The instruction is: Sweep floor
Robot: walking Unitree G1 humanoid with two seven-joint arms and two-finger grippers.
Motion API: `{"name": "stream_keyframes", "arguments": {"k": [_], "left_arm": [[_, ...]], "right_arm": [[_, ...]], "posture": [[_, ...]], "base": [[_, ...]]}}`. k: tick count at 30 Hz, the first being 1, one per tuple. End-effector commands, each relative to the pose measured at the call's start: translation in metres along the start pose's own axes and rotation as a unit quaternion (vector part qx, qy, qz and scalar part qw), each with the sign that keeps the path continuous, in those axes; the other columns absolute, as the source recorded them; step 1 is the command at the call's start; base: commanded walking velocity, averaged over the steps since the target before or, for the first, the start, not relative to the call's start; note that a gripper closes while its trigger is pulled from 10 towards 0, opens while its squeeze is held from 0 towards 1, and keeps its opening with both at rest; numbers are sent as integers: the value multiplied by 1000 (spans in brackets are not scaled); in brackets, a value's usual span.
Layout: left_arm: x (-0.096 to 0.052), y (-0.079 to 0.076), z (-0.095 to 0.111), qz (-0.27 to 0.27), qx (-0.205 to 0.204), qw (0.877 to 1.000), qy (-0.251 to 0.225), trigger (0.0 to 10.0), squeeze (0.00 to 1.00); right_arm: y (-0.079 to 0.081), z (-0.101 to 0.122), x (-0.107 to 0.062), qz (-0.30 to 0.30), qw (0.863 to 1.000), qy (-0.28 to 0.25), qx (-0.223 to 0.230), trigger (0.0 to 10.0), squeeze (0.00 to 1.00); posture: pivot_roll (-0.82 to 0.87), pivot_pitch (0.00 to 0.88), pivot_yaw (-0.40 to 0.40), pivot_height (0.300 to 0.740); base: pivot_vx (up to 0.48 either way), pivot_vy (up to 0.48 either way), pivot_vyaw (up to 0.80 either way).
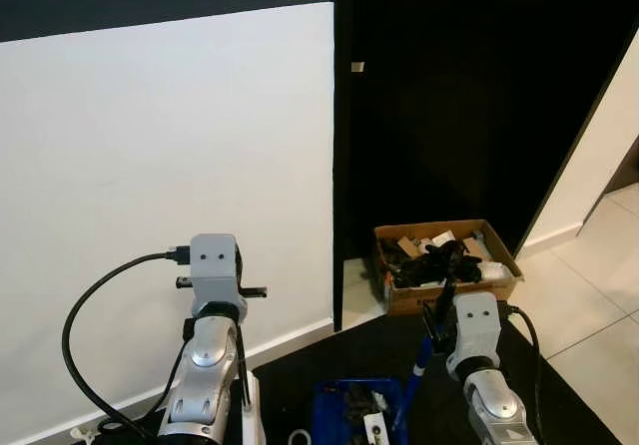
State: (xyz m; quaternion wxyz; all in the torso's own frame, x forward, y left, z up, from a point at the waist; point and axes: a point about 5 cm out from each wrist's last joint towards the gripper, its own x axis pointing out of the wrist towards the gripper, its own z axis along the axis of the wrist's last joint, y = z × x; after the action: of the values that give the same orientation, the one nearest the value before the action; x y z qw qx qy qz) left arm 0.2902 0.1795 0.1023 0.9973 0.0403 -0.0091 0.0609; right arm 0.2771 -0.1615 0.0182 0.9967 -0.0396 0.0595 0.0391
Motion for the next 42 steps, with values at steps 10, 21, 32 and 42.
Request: {"name": "stream_keyframes", "arguments": {"k": [10,21,32,42], "left_arm": [[2,4,9,3,17,1000,-18,10000,0],[1,7,14,-1,27,999,-23,10000,0],[-2,11,14,8,29,999,-22,10000,0],[-1,6,14,4,26,999,-21,10000,0]], "right_arm": [[-4,8,12,-16,1000,7,4,10000,0],[0,19,32,12,999,35,1,10000,0],[-13,17,36,3,998,69,-10,10000,0],[-16,8,31,12,995,94,-7,10000,0]], "posture": [[48,5,19,740],[80,14,32,740],[96,17,20,740],[82,20,18,740]], "base": [[0,0,0],[0,0,0],[0,0,0],[0,0,0]]}}
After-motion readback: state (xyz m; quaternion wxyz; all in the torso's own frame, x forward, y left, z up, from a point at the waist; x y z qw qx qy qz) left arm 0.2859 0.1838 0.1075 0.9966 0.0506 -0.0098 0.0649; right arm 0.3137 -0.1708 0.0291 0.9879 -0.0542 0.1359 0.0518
